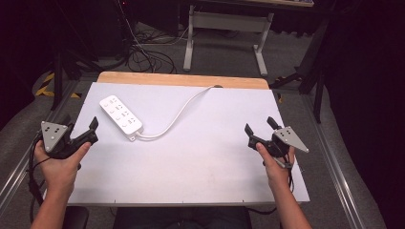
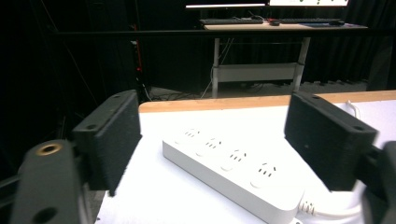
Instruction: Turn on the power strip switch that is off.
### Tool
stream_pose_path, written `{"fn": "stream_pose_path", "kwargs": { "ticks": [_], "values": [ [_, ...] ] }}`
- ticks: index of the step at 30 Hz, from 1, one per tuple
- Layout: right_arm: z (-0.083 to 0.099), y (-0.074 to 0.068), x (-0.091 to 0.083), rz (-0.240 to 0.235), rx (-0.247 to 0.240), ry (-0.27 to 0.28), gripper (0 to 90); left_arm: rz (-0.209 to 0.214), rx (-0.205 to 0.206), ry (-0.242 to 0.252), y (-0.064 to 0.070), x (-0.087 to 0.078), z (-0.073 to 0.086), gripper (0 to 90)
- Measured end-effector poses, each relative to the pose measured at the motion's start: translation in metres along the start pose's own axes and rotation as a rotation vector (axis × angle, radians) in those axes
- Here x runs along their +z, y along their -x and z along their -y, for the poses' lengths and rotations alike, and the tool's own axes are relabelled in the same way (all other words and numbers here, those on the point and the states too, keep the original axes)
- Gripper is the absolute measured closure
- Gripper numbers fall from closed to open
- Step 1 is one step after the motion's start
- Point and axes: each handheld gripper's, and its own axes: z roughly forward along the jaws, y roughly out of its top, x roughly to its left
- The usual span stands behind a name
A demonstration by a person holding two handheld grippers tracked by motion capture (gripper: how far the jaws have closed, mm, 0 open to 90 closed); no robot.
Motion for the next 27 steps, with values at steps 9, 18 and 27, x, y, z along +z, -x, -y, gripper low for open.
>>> {"fn": "stream_pose_path", "kwargs": {
  "ticks": [9, 18, 27],
  "values": [
    [0.0001, -0.0001, -0.0001, 0.001, 0.001, 0.000, 10.7, -0.020, 0.006, 0.004, 0.0029, 0.0000, 0.0003, 6.6],
    [0.0000, -0.0003, -0.0006, 0.002, 0.006, 0.000, 10.7, -0.029, 0.010, 0.020, 0.0044, -0.0008, 0.0007, 3.3],
    [-0.0001, -0.0006, -0.0002, -0.001, 0.001, 0.004, 10.4, -0.026, 0.004, 0.032, 0.0036, -0.0087, 0.0036, 2.1]
  ]
}}
